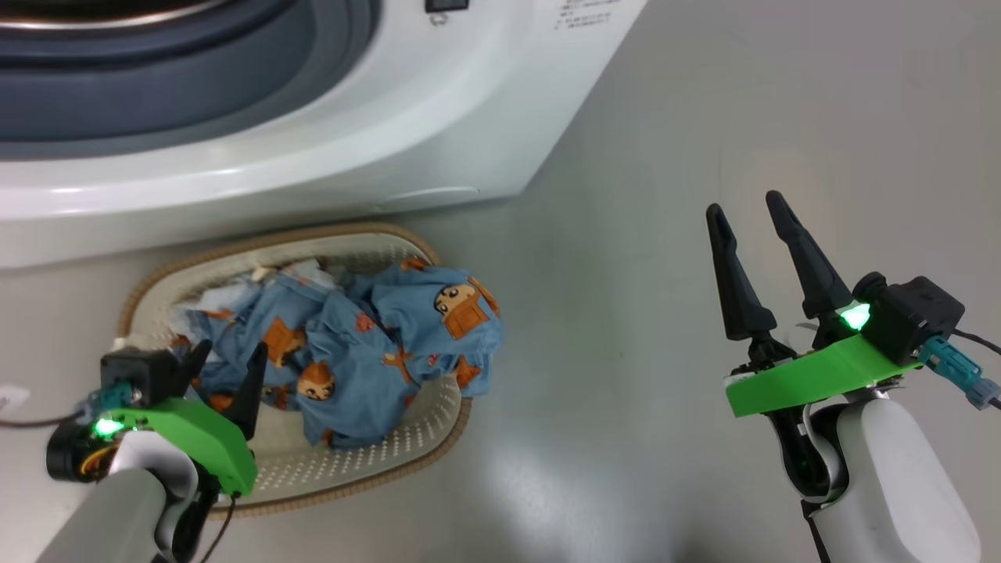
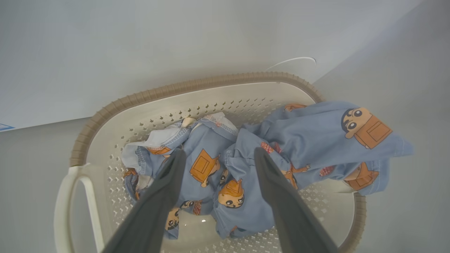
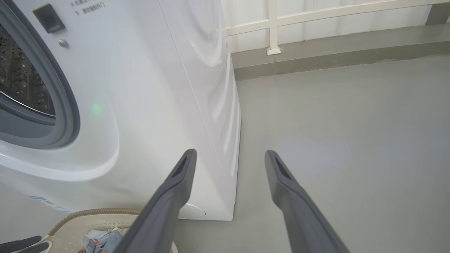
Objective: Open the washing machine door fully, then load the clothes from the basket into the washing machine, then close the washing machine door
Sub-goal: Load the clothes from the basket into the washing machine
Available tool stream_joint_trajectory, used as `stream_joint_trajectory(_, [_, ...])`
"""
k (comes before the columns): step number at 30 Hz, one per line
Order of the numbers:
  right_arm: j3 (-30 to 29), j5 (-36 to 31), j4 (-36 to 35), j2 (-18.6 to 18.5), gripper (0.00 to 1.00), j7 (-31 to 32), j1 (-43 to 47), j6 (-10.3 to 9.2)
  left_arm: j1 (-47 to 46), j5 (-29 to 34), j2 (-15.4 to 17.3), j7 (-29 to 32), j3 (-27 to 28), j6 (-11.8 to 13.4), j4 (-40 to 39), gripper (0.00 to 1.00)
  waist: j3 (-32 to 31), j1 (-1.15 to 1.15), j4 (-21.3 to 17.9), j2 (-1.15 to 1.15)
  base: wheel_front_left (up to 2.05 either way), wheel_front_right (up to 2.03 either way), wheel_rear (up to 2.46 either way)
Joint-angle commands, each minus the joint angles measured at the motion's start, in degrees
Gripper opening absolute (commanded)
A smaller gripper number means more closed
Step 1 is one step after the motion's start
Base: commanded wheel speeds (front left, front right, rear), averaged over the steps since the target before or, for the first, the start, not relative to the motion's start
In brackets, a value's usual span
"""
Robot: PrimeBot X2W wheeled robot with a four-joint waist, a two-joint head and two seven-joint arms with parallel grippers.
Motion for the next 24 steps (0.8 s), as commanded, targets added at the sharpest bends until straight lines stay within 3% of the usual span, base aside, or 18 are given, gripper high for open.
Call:
stream_joint_trajectory(1, [1.22, -1.26, -1.53, 0.45, 1.00, -0.68, 0.06, 0.09, -1.22, -0.58, 2.37, -0.07, 0.84, -0.14, 0.15, 1.00, 2.91, 0.00, -1.66, 0.00, 0.00, 0.00, 0.00])
stream_joint_trajectory(14, [1.33, -1.72, -3.29, 1.97, 1.00, -0.68, -1.84, 0.09, -11.87, -7.30, 5.71, 1.36, -11.48, -0.14, 9.06, 1.00, 11.49, 0.00, -4.86, 0.00, 0.00, 0.00, 0.00])
stream_joint_trajectory(24, [2.18, -0.87, -4.94, 2.37, 1.00, -0.68, -3.05, 0.09, -18.14, -10.85, 8.20, 0.48, -16.92, -0.14, 15.53, 1.00, 17.22, 0.00, -7.67, 0.00, 0.00, 0.00, 0.00])
